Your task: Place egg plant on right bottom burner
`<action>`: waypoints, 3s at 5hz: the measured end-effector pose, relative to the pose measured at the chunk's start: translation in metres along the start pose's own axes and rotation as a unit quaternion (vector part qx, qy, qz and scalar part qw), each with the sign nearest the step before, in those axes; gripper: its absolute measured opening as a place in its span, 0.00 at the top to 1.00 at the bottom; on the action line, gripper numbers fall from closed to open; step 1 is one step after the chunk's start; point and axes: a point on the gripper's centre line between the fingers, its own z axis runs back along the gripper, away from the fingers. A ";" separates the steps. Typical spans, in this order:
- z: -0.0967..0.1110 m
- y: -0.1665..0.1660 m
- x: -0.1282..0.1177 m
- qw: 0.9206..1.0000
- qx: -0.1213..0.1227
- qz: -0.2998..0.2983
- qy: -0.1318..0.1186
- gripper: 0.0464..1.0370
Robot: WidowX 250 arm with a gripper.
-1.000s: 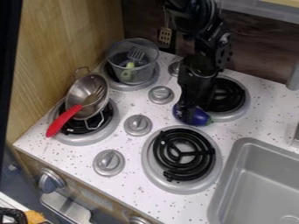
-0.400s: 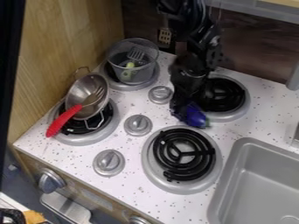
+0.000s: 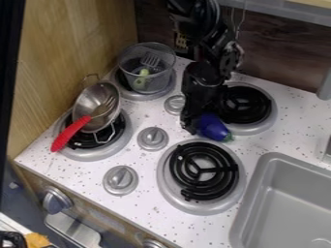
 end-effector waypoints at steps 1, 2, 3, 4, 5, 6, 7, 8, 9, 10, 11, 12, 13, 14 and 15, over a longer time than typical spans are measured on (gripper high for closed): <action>-0.002 0.002 0.000 1.000 0.004 -0.005 0.004 0.04; -0.007 0.006 -0.003 1.000 0.021 -0.008 0.017 0.04; -0.011 0.005 -0.006 0.999 0.032 -0.002 0.023 0.04; -0.009 0.004 -0.011 0.999 0.035 0.005 0.027 0.09; -0.008 0.004 -0.015 0.998 0.036 0.006 0.042 0.26; -0.010 0.006 -0.016 0.998 0.035 -0.011 0.048 0.27; -0.010 0.008 -0.013 0.998 0.026 -0.019 0.048 0.27; -0.002 0.022 0.001 0.999 0.023 -0.015 0.041 0.27; 0.020 0.034 0.009 1.000 0.023 -0.004 0.019 0.27; 0.036 0.040 0.016 1.000 0.008 0.013 0.001 0.27; 0.045 0.045 0.020 1.000 0.002 0.021 -0.006 0.27; 0.048 0.050 0.028 1.000 0.010 0.004 0.011 0.27; 0.056 0.060 0.028 0.998 0.035 -0.046 0.027 0.27; 0.057 0.076 0.026 0.995 0.051 -0.082 0.034 0.27; 0.060 0.083 0.019 0.990 0.044 -0.127 0.045 0.27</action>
